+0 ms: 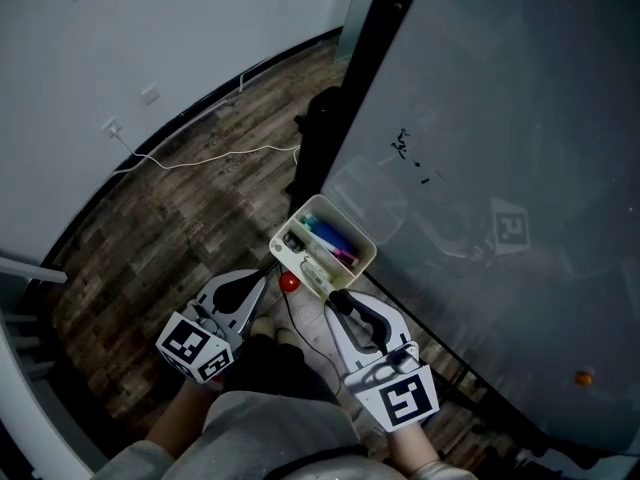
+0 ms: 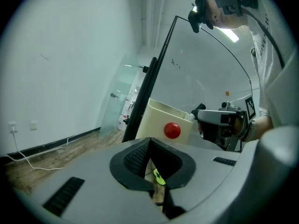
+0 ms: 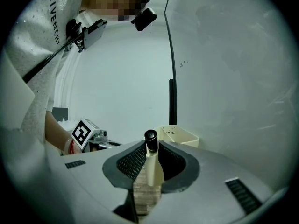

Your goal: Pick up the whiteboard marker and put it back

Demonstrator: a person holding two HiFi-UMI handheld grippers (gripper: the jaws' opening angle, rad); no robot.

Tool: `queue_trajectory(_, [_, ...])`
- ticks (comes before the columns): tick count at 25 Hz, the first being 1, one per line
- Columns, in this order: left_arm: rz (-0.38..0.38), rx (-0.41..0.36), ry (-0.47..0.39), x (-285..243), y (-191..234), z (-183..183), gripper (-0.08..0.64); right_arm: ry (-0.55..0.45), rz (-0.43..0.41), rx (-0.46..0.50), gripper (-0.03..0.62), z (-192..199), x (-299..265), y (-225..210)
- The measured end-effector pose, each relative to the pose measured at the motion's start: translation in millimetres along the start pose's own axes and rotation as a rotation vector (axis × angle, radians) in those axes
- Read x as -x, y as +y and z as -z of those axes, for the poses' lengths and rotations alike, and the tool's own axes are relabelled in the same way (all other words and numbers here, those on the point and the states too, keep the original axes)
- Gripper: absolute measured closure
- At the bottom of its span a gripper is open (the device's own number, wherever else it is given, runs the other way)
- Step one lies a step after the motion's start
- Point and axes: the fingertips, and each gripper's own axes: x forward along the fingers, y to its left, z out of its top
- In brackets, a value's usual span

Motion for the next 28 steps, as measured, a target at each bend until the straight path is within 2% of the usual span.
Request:
queue_trajectory(23, [-0.029,-0.005,-0.013,11.0,-16.2,-0.6,0.545,0.017,-0.045,0.036,0.505,10.6,11.0,8.9])
queue_trajectory(28, [-0.033,-0.015,-0.027,16.0,-25.9,-5.6,0.545,0.039,-0.049,0.014,0.505,16.7,18.0,8.8])
